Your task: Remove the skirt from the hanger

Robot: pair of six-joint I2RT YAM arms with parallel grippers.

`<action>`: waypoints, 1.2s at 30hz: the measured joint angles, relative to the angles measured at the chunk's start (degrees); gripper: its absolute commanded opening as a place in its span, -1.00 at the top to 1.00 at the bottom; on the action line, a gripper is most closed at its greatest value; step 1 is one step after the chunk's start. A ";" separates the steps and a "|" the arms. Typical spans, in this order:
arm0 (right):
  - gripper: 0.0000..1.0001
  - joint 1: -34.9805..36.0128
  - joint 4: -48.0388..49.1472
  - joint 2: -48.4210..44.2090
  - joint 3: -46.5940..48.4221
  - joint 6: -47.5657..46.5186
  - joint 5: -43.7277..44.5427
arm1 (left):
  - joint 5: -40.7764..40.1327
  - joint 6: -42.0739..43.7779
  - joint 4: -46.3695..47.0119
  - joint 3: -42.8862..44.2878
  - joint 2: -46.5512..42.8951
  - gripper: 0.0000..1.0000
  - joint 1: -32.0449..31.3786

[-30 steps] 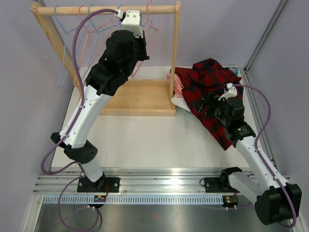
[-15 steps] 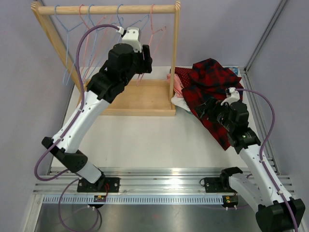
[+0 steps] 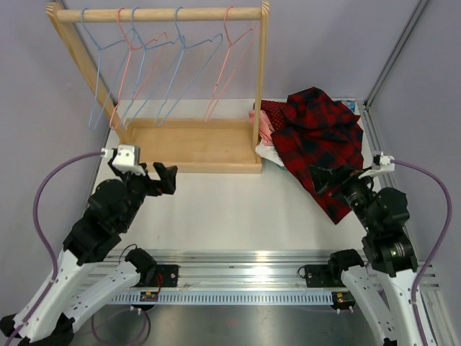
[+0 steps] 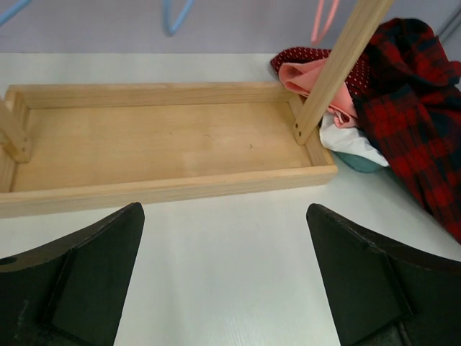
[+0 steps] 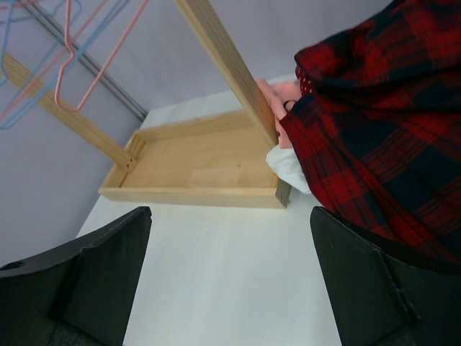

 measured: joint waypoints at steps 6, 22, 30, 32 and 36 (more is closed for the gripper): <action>-0.99 0.00 -1.97 -8.98 -1.53 -0.50 3.82 | -5.40 0.15 -1.01 -8.41 -13.60 -0.98 0.02; -0.99 0.00 -6.03 -10.40 -2.91 -1.01 5.97 | -8.48 0.59 -1.46 -9.07 -9.81 -0.98 0.02; -0.99 0.00 -6.05 -10.97 -2.91 -1.01 5.92 | -8.98 0.59 -1.53 -9.07 -10.01 -0.98 0.02; -0.99 0.00 -6.08 -11.45 -2.91 -1.01 5.88 | -9.09 0.59 -1.53 -9.07 -10.01 -0.98 0.02; -0.99 0.00 -6.03 -12.72 -2.95 -1.01 5.77 | -9.42 0.55 -1.57 -9.07 -10.01 -0.98 0.02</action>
